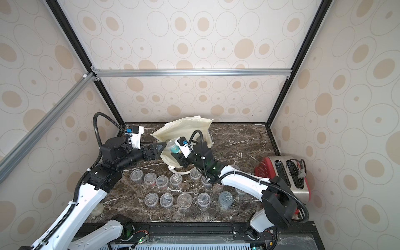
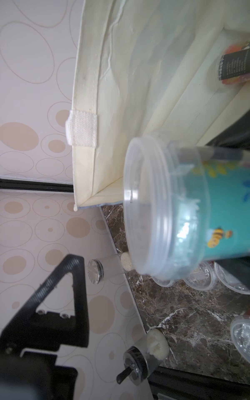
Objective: Take out the seed jars from the canvas bag
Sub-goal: Place the seed jar at the center of the board.
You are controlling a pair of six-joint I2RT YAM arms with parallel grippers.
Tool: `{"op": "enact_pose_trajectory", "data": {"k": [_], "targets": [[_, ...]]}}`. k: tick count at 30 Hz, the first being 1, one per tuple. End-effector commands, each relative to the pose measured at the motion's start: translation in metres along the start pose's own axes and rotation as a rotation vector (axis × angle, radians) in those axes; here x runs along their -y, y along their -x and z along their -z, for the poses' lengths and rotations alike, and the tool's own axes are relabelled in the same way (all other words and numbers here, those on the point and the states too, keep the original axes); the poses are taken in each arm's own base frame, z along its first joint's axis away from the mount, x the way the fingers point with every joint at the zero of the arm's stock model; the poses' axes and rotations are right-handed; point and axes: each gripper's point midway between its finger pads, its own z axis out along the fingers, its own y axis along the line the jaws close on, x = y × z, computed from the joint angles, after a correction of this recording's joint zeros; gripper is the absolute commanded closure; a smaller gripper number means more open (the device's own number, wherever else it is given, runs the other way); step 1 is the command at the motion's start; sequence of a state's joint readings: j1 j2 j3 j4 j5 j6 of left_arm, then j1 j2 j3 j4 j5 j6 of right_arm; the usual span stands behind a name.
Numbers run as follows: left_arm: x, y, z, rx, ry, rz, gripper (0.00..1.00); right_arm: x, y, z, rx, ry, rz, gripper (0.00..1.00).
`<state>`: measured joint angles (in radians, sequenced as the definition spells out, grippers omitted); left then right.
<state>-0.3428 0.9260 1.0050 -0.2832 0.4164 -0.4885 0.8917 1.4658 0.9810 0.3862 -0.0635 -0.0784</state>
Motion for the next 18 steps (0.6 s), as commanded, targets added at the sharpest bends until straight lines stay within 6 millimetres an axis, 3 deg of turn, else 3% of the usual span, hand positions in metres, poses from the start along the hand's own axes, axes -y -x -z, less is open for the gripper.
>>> {"op": "enact_pose_trajectory", "data": {"k": [1,5,10,18], "targets": [[0.018,-0.018,0.012,-0.082,-0.096,-0.04,0.02,-0.021,0.005,0.014,0.033,-0.04,0.144,0.44],[0.025,-0.047,0.023,-0.143,-0.17,-0.013,0.02,-0.05,-0.014,0.02,-0.005,-0.002,0.158,0.44],[0.01,-0.081,0.032,-0.222,-0.109,0.066,0.02,-0.083,-0.029,0.018,-0.012,0.056,0.123,0.44],[0.0,-0.116,0.033,-0.312,-0.096,0.123,0.02,-0.096,-0.027,0.01,0.017,0.082,0.109,0.44]]}}
